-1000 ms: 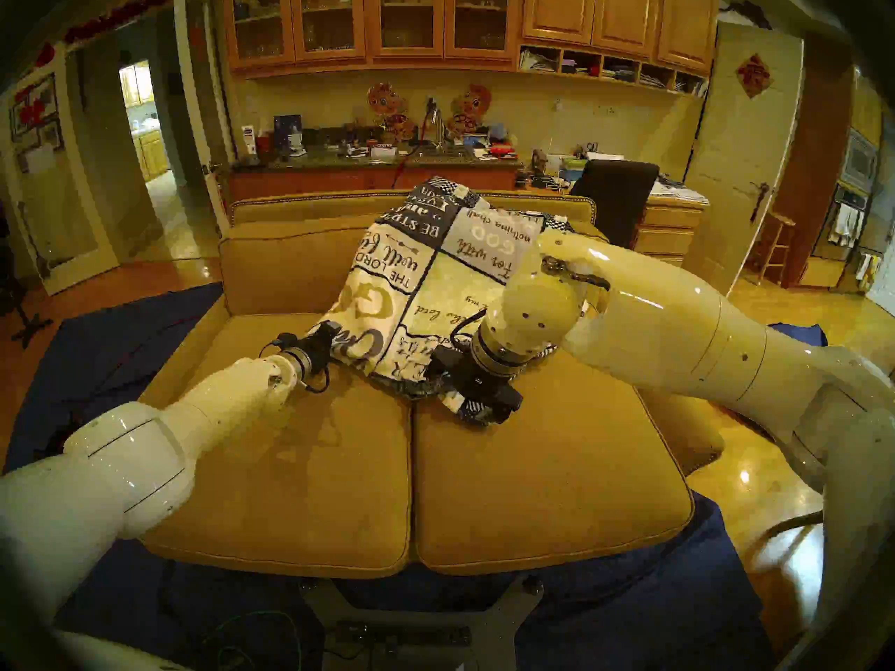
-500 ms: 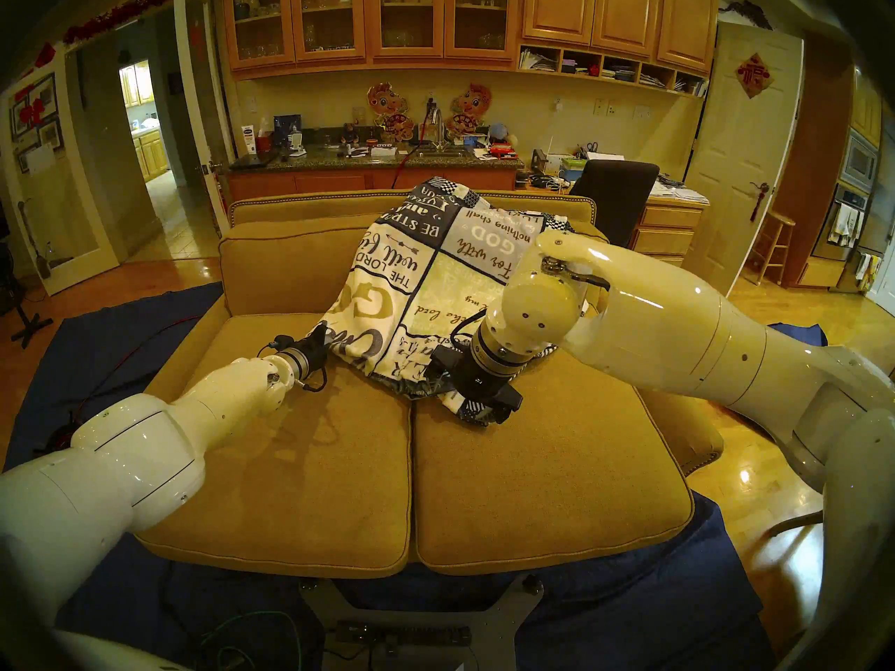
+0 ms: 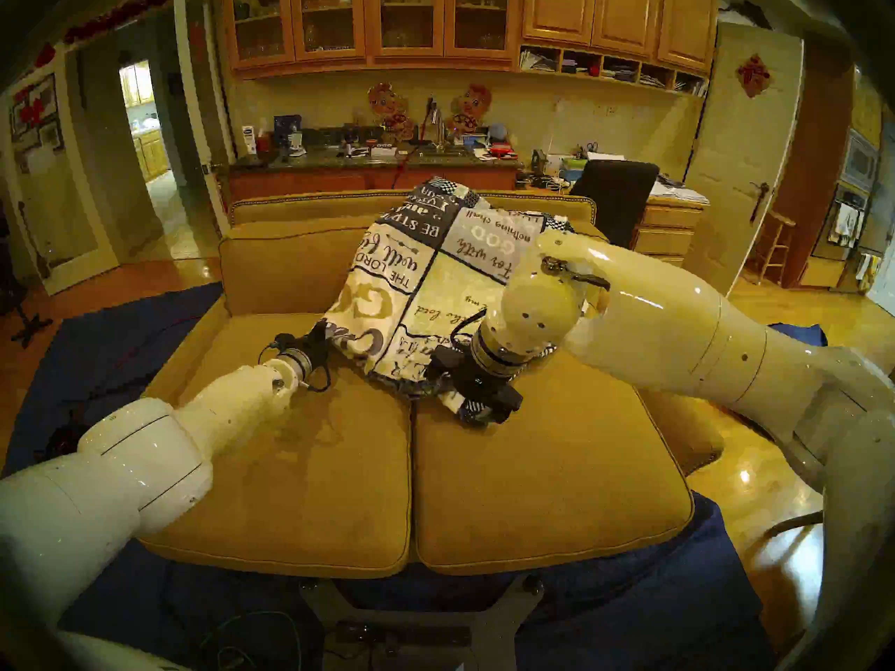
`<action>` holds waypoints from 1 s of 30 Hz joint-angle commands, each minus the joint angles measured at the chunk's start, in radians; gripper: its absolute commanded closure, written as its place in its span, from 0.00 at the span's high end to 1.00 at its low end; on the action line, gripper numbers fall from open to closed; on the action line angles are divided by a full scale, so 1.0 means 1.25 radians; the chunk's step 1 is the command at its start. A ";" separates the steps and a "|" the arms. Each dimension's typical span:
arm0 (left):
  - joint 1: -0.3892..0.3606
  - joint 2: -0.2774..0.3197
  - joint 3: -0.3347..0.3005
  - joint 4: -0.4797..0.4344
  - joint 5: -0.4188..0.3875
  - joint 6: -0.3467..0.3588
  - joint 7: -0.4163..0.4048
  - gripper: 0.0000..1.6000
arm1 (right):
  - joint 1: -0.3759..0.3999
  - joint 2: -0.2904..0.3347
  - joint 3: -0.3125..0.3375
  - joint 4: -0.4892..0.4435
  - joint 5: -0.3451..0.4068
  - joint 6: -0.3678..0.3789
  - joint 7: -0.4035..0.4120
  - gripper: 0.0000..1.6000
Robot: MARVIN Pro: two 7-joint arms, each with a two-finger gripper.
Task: Fold the blanket in half twice
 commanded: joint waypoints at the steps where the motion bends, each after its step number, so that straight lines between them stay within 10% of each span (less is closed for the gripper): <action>1: 0.035 -0.015 0.004 -0.070 0.010 -0.059 -0.093 0.00 | 0.009 0.001 0.007 -0.002 -0.002 0.002 0.002 1.00; 30: 0.227 0.081 -0.004 -0.383 0.049 -0.361 -0.101 0.00 | 0.007 0.000 0.006 -0.001 -0.001 0.000 0.001 1.00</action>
